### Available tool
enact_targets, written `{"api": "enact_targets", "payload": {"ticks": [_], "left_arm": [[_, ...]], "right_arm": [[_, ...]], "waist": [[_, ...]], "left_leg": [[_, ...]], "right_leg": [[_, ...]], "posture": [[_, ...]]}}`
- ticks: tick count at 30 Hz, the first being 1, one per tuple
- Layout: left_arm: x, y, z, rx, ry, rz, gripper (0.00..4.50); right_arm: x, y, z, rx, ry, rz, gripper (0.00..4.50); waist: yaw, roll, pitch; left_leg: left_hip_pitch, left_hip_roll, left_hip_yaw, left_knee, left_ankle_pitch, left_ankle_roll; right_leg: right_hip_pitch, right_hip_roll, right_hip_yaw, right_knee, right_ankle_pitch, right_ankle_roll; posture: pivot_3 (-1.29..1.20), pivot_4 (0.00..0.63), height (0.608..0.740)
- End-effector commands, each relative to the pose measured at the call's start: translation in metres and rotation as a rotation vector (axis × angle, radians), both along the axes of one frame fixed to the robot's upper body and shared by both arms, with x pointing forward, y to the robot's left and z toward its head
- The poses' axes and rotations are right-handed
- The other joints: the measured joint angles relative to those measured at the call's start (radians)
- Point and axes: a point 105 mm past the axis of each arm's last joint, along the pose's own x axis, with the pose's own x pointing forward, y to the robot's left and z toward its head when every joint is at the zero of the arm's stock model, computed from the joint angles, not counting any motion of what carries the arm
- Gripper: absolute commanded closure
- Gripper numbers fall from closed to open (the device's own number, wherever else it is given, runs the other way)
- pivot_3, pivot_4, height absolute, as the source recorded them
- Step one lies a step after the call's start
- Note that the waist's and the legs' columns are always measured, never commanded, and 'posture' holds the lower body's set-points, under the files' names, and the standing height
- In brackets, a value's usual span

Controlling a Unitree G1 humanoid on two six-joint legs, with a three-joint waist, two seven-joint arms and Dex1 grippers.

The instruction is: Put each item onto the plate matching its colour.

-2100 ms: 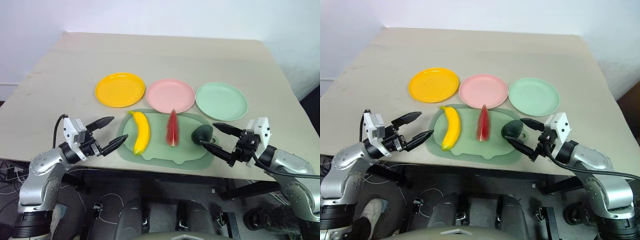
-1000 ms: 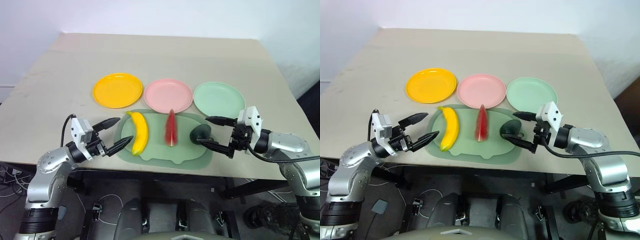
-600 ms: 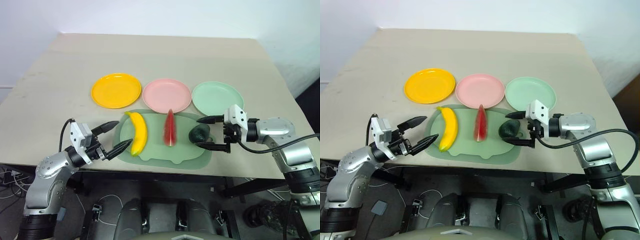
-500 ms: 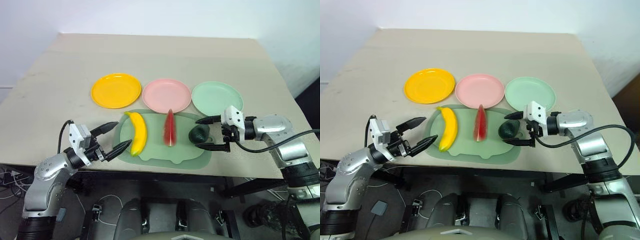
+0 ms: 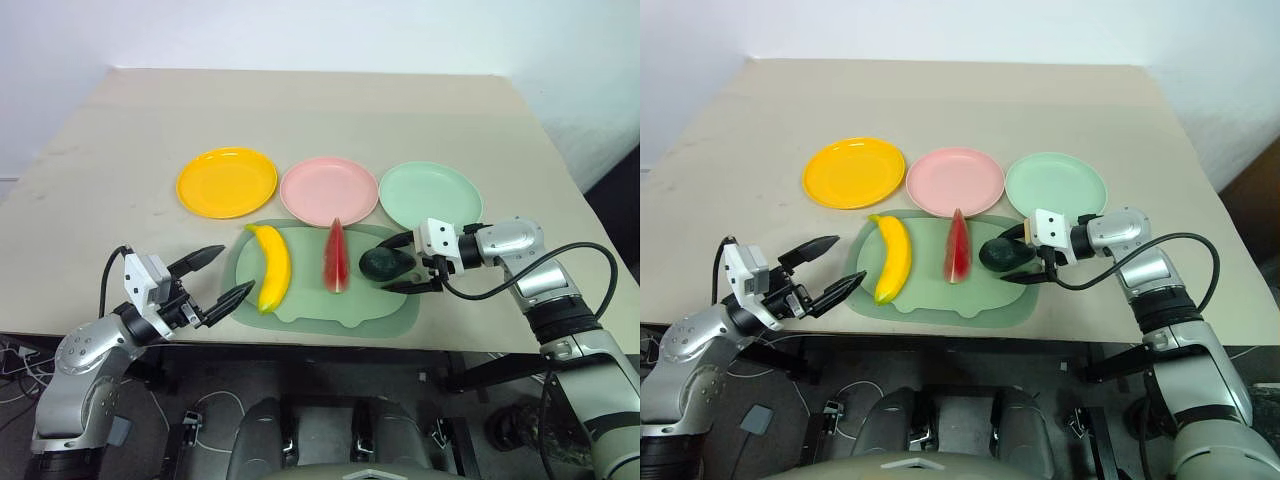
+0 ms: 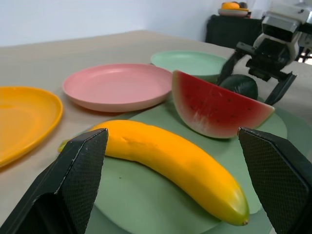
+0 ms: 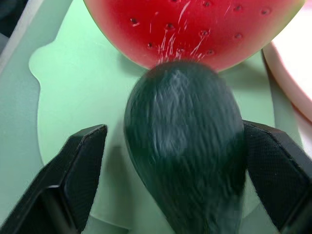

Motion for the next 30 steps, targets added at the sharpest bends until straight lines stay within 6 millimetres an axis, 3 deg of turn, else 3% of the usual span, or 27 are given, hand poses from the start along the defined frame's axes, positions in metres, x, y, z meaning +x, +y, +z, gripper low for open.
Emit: {"api": "enact_targets", "payload": {"ticks": [1, 7, 11, 14, 21, 25, 28, 30], "left_arm": [[-0.003, -0.001, 0.011, 0.015, -0.056, -0.001, 0.0], [0.0, -0.002, 0.011, 0.014, -0.058, -0.003, 0.0], [0.001, -0.002, 0.013, 0.012, -0.062, -0.003, 0.0], [0.002, -0.002, 0.013, 0.013, -0.064, -0.003, 0.0], [0.003, -0.002, 0.018, 0.016, -0.071, 0.0, 0.0], [0.005, -0.003, 0.02, 0.018, -0.075, -0.001, 0.0], [0.006, -0.004, 0.02, 0.019, -0.077, -0.001, 0.0], [0.006, -0.004, 0.021, 0.02, -0.078, 0.0, 0.0]], "right_arm": [[0.003, 0.002, 0.015, 0.022, -0.033, 0.004, 1.45], [0.002, 0.003, 0.038, 0.126, -0.016, -0.044, 1.48], [0.015, -0.007, 0.073, 0.278, -0.03, -0.225, 1.48], [0.028, -0.018, 0.083, 0.319, -0.012, -0.373, 1.48], [0.079, -0.058, 0.069, 0.274, -0.042, -0.775, 1.48], [0.098, -0.076, 0.055, 0.18, -0.078, -0.937, 1.48], [0.105, -0.078, 0.053, 0.2, -0.058, -0.985, 1.48], [0.106, -0.076, 0.053, 0.201, -0.045, -0.975, 0.73]], "waist": [[0.0, 0.0, 0.0], [0.0, 0.001, 0.0], [0.002, 0.001, 0.0], [0.001, 0.001, 0.0], [-0.003, 0.001, 0.0], [-0.004, 0.001, 0.001], [-0.005, 0.001, 0.001], [-0.006, 0.002, 0.001]], "left_leg": [[0.0, 0.0, 0.0, 0.0, 0.0, 0.0], [0.0, 0.0, 0.0, 0.0, 0.0, 0.0], [0.0, 0.0, 0.0, 0.0, 0.0, 0.0], [0.0, 0.0, 0.0, 0.0, 0.0, 0.0], [0.0, 0.0, 0.001, 0.0, 0.0, 0.0], [-0.001, -0.001, 0.002, 0.0, 0.0, 0.0], [-0.001, -0.002, 0.003, 0.0, 0.0, 0.0], [-0.001, -0.002, 0.003, 0.0, 0.0, 0.0]], "right_leg": [[0.0, 0.0, 0.0, 0.0, 0.0, 0.0], [0.0, 0.0, 0.0, 0.0, 0.0, 0.0], [0.0, 0.0, 0.0, 0.0, 0.0, 0.0], [0.0, -0.001, 0.0, 0.0, 0.0, 0.0], [-0.001, -0.001, 0.0, 0.001, 0.0, 0.0], [-0.002, -0.001, 0.001, 0.001, 0.0, 0.0], [-0.002, 0.0, 0.001, 0.002, 0.0, 0.0], [-0.002, 0.0, 0.001, 0.002, 0.0, 0.0]], "posture": [[0.0, 0.15, 0.695], [0.0, 0.15, 0.695], [0.0, 0.15, 0.695], [0.0, 0.15, 0.695], [0.0, 0.15, 0.695], [0.0, 0.15, 0.695], [0.0, 0.15, 0.695], [0.0, 0.15, 0.695]]}}
